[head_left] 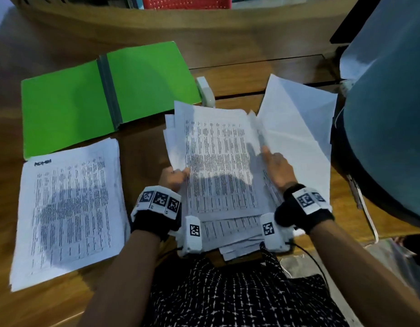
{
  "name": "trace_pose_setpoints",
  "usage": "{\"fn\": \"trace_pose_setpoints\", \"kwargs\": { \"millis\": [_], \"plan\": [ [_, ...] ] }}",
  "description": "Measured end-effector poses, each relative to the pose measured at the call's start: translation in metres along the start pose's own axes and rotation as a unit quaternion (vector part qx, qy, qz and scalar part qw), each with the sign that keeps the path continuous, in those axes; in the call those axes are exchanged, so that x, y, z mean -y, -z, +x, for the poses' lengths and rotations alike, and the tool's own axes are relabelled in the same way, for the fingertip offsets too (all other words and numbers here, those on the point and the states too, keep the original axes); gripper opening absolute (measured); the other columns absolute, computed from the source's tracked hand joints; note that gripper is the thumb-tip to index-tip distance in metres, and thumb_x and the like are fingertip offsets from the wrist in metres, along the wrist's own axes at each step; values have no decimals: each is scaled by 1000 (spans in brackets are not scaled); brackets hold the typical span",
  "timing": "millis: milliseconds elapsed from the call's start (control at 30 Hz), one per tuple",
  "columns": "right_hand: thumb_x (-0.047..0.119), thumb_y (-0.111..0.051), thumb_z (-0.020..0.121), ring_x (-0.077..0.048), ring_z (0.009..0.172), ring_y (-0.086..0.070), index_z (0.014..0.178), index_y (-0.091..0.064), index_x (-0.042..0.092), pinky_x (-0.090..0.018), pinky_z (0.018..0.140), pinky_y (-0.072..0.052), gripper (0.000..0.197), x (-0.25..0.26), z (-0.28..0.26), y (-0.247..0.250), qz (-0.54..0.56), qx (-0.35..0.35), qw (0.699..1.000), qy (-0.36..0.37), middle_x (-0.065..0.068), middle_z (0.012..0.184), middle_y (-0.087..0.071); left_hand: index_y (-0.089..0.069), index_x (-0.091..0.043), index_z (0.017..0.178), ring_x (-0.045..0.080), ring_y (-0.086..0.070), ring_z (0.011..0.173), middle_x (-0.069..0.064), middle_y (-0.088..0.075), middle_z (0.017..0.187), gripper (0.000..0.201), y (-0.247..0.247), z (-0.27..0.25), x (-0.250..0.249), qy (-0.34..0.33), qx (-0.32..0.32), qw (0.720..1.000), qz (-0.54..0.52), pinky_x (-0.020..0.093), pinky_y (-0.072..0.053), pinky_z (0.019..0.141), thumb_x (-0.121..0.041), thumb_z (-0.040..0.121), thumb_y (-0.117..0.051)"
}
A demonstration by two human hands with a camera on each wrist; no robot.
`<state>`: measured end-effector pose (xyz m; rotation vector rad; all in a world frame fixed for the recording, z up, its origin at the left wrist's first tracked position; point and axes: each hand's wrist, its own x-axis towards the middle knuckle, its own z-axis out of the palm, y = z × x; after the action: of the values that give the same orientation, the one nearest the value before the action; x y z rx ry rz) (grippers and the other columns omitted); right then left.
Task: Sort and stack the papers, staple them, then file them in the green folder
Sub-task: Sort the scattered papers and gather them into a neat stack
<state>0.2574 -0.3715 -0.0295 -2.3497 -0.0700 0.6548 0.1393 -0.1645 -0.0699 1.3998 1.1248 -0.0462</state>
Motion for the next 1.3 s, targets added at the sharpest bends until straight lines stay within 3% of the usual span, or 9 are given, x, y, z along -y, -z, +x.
{"fn": "trace_pose_setpoints", "kwargs": {
  "millis": [100, 233, 333, 433, 633, 933, 1067, 1133, 1300],
  "plan": [
    [41, -47, 93, -26, 98, -50, 109, -45, 7, -31, 80, -38, 38, 8, -16, -20, -31, 64, 997, 43, -16, 110, -53, -51, -14, 70, 26, -51, 94, 16, -54, 96, 20, 3, -2, 4, -19, 19, 999, -17, 41, -44, 91, -9, 88, -58],
    [14, -54, 90, -23, 83, -52, 102, -55, 9, -26, 59, -31, 13, 22, -29, -22, -77, 68, 979, 173, -13, 95, -59, -46, 13, 123, 42, -54, 113, 31, -55, 119, 49, 15, -2, 12, -52, 63, 996, -46, 52, -45, 97, -12, 84, -61],
    [9, -58, 87, -17, 77, -56, 99, -63, 13, -20, 58, -31, 13, 43, -36, -10, -8, 73, 961, 267, 6, 80, -64, -29, 10, 133, 36, -48, 122, 28, -45, 131, 60, 16, -10, 4, -90, -40, 990, -101, 53, -40, 102, -4, 85, -62],
    [6, -61, 85, 8, 53, -52, 68, -52, 31, -12, 56, -38, 31, 67, -42, 14, 112, 36, 947, 300, 21, 53, -56, -47, -4, 120, 22, -63, 98, 19, -62, 113, 53, 29, -29, -24, -200, -68, 954, -214, 41, -50, 84, -14, 74, -72],
    [8, -60, 86, 16, 77, -57, 98, -55, 19, -5, 69, -44, 17, 102, -62, 53, 272, -80, 873, 396, 34, 77, -65, -69, -18, 85, 2, -64, 69, -13, -73, 68, 14, 59, -78, -107, -405, -31, 867, -289, 23, -51, 69, -8, 76, -64],
    [32, -74, 70, -13, 112, -57, 121, -38, 11, -17, 88, -49, 65, 78, -73, 27, 366, -56, 871, 323, -8, 124, -53, -58, -12, 97, -8, -67, 74, -16, -75, 76, 49, 53, -97, -88, -425, -3, 880, -212, 11, -52, 67, -30, 56, -79],
    [-3, -60, 83, 13, 105, -46, 129, -23, 0, -5, 88, -39, 59, 95, -79, 35, 331, -206, 828, 402, -11, 126, -34, -54, -9, 98, -7, -65, 72, -5, -64, 88, 35, 49, -104, -99, -450, -27, 864, -224, 10, -51, 64, -24, 69, -66],
    [-10, -55, 84, -4, 107, -46, 133, -20, 2, -12, 87, -39, 61, 105, -82, 41, 242, -281, 809, 456, -17, 130, -33, -51, -11, 93, -12, -61, 64, -16, -69, 74, 18, 51, -109, -110, -484, -60, 847, -212, 5, -47, 59, -12, 79, -63],
    [-1, -47, 81, -2, 99, -40, 116, -61, 6, -1, 85, -36, 38, 114, -75, 44, 90, -277, 839, 459, -15, 113, -43, -55, -18, 77, -15, -50, 52, -32, -61, 59, 21, 56, -103, -122, -518, -145, 833, -127, 1, -35, 52, -3, 90, -53]
  ]
}}
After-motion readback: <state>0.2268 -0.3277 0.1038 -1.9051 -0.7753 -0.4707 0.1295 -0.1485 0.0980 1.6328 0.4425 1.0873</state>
